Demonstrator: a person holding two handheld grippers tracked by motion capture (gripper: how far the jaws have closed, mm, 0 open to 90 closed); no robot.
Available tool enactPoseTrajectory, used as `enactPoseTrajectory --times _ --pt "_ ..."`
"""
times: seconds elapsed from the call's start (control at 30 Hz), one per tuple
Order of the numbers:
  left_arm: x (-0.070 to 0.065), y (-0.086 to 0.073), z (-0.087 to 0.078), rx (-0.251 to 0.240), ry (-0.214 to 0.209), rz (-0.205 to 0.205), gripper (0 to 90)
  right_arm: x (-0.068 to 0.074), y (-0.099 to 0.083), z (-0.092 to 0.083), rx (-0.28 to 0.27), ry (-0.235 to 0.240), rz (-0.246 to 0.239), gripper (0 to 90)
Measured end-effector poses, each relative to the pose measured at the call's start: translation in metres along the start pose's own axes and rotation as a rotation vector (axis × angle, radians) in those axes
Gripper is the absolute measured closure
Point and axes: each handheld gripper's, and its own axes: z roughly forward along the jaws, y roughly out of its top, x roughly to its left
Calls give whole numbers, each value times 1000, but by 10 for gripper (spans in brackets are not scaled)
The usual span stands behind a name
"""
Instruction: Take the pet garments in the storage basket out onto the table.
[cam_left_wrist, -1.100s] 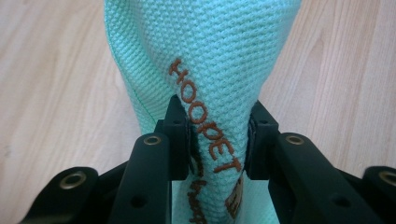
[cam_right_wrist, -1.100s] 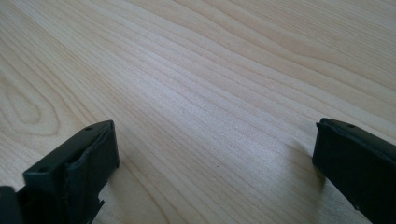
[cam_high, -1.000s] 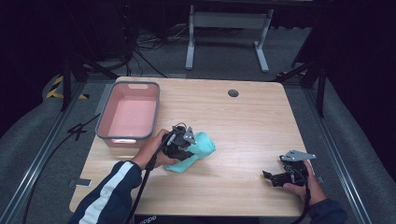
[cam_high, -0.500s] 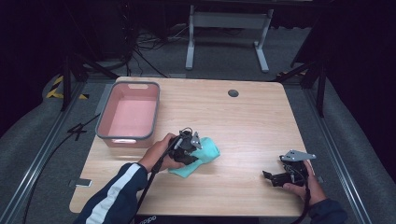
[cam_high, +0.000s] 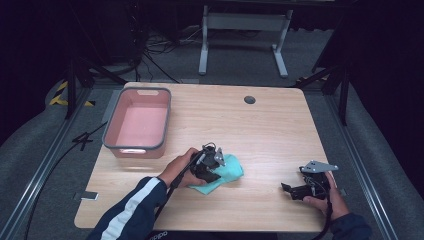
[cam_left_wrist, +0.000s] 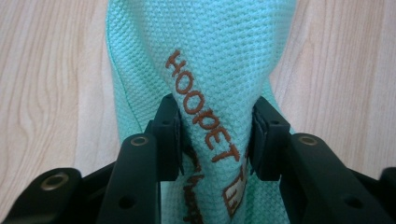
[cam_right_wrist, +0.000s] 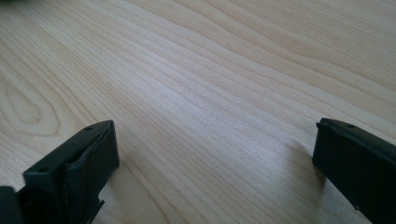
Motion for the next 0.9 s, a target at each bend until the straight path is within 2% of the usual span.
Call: enactPoseTrajectory --times 0.07,0.13,0.27,0.47,0.6,0.9 --pt "-2 2 1 0 -4 11 576 0 0 0 0 0 0 7" --pt "-3 3 1 -18 -15 8 472 0 0 0 0 0 0 7" --pt "-3 2 -5 -45 -15 -5 336 0 0 0 0 0 1 7" --pt "-1 -3 -21 -101 7 -22 231 0 0 0 0 0 1 7" --pt "0 -6 -31 -128 21 -32 223 0 0 0 0 0 1 7" --pt "-2 -12 -43 -135 38 -14 210 0 0 0 0 0 1 7"
